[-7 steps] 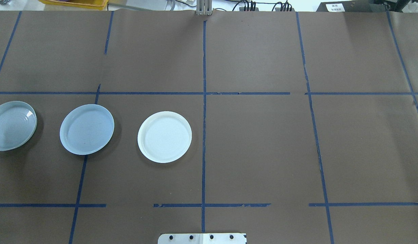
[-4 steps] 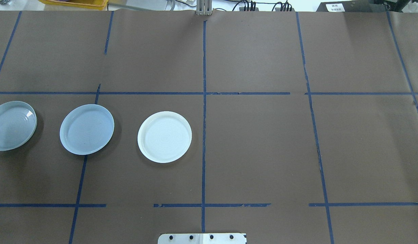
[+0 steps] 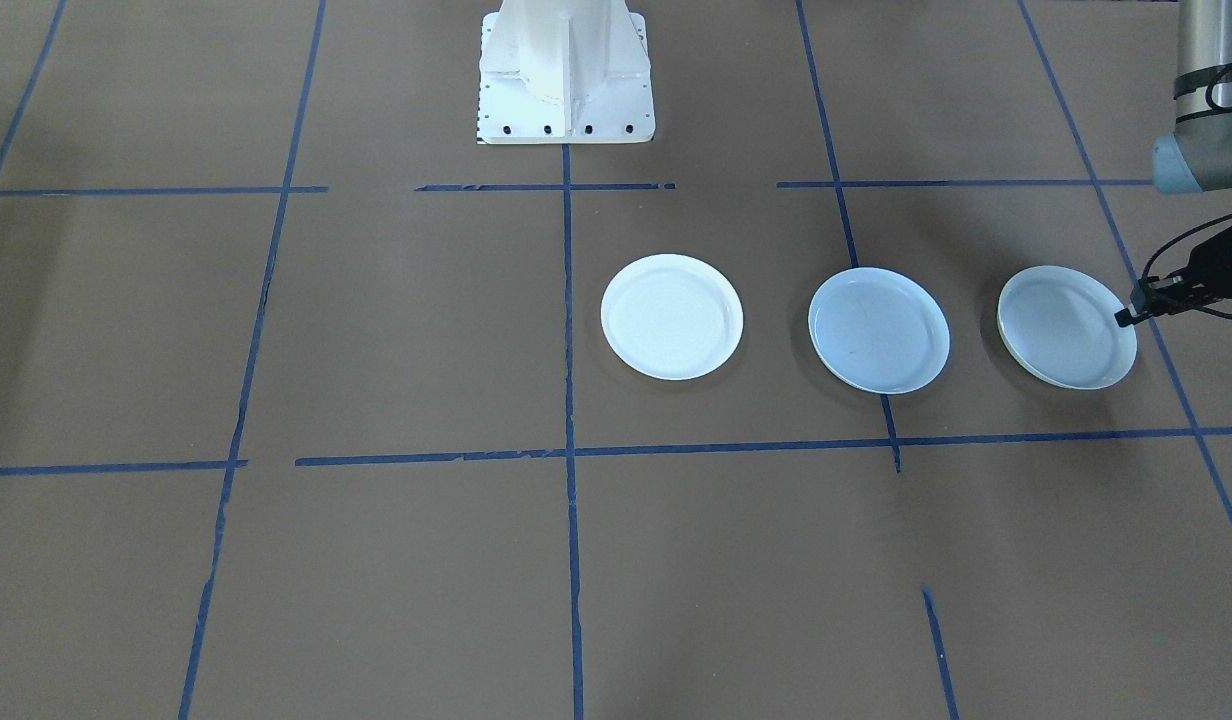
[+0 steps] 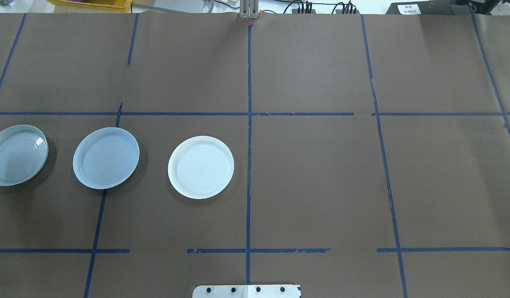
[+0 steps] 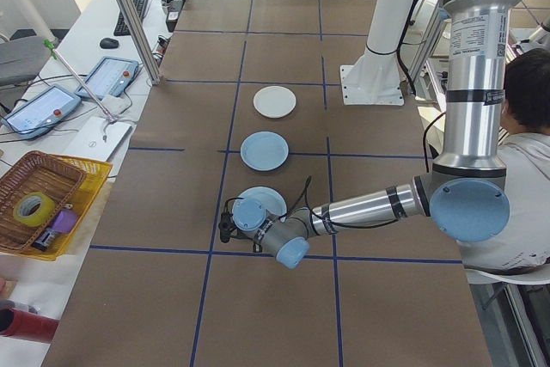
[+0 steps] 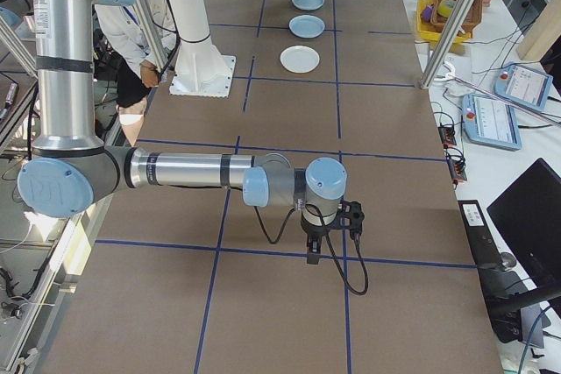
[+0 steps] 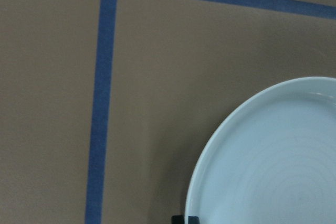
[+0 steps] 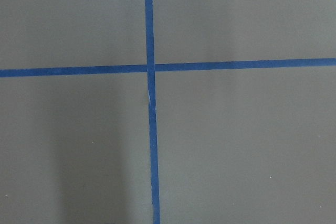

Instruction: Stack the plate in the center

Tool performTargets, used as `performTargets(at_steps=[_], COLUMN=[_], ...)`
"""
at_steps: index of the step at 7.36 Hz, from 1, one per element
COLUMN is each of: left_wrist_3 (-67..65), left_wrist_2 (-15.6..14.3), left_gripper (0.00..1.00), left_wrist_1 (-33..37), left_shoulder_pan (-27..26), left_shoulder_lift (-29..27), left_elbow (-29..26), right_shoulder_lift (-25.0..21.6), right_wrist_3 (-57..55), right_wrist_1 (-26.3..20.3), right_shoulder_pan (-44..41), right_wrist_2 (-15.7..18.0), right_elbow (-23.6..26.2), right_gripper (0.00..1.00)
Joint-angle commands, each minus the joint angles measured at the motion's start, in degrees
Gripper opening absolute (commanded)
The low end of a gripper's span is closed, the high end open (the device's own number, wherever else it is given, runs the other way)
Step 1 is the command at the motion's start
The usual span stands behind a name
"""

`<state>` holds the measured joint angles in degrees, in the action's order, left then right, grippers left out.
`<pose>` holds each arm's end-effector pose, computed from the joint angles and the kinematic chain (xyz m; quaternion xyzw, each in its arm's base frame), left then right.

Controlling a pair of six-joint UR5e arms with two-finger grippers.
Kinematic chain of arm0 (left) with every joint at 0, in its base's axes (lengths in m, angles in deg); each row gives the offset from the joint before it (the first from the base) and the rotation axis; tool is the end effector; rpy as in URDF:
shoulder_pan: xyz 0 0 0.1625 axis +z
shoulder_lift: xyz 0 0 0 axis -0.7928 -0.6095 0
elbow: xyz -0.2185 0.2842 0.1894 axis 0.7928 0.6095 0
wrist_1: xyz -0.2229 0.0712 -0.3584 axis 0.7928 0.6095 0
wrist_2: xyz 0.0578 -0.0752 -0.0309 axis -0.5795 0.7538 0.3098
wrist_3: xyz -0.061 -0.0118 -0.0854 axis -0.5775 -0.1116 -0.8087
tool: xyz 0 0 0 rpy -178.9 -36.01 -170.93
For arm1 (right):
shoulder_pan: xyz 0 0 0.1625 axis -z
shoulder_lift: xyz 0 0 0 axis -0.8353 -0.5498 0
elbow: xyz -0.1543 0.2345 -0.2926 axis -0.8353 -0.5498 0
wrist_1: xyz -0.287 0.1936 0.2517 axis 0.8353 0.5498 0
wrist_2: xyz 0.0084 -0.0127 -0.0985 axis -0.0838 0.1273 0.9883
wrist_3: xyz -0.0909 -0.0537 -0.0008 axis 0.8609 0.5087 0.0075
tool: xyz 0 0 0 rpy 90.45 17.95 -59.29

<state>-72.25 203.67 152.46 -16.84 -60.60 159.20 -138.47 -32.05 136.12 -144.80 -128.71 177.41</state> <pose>0.1273 -0.4678 0.7215 -0.0224 0.5043 -0.0155 0.8631 0.0473 -0.4942 0.6388 -0.0093 -0.3546 0.0236 0.9347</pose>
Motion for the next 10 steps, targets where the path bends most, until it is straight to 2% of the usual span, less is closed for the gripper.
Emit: performTargets(at_steps=[1,2,3,4,6,8,9,10], left_wrist_3=[-0.50,-5.72,-12.30,-19.67,-30.17,-35.71,-37.92,-38.38], left_wrist_2=[7.09,6.66,1.35,-2.01,-7.03,-7.67,-9.58,-9.69], left_gripper=[0.00,0.00,0.00,0.00,0.00,0.00,0.00,0.00], left_wrist_1=[-0.17,-0.08,0.01,0.10,2.29,2.56,2.82,2.99], left_shoulder_pan=[-0.67,-1.29,-1.21,-0.51,6.84,13.00,15.73,16.11], left_shoulder_lift=[0.21,0.12,0.03,-0.14,-0.23,-0.58,-1.37,-1.46], left_elbow=[3.71,6.26,10.38,13.55,17.35,20.33,20.52,20.52], right_shoulder_lift=[0.00,0.00,0.00,0.00,0.00,0.00,0.00,0.00], right_wrist_3=[-0.02,-0.02,0.07,0.07,-0.02,-0.02,-0.02,-0.02], right_wrist_1=[0.00,0.00,0.00,0.00,0.00,-0.09,0.00,0.00], right_shoulder_pan=[0.00,0.00,0.00,0.00,0.00,0.00,0.00,0.00], right_wrist_2=[-0.05,0.03,-0.05,-0.05,-0.05,-0.05,0.03,-0.05], right_elbow=[0.00,0.00,0.00,0.00,0.00,0.00,0.00,0.00], right_gripper=[1.00,1.00,1.00,1.00,1.00,1.00,1.00,1.00])
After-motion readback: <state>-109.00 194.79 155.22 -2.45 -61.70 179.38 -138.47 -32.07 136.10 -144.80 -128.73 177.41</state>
